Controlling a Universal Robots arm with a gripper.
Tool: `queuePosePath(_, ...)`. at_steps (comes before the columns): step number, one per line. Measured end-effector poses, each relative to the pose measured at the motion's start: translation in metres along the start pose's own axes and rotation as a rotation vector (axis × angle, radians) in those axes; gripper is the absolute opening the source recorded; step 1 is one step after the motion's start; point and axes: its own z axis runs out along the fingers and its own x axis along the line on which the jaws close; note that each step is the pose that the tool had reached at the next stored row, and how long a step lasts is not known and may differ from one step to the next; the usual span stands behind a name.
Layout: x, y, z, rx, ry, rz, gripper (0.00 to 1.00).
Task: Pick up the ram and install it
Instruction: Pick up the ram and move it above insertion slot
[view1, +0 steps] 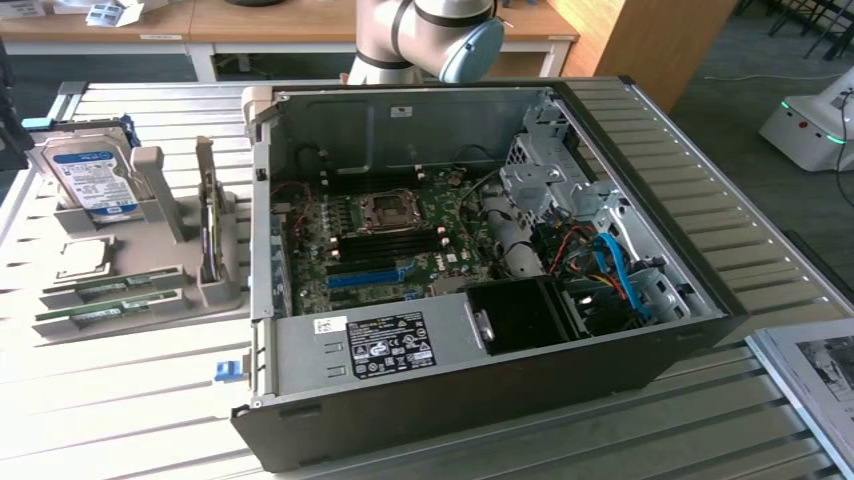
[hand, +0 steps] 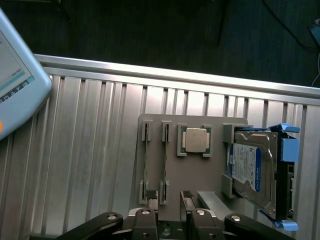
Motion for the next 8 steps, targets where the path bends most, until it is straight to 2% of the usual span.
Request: queuePosePath(8,0.0002,-0.0003,0.0072,0.0000,-0.0001,0.000,0.31)
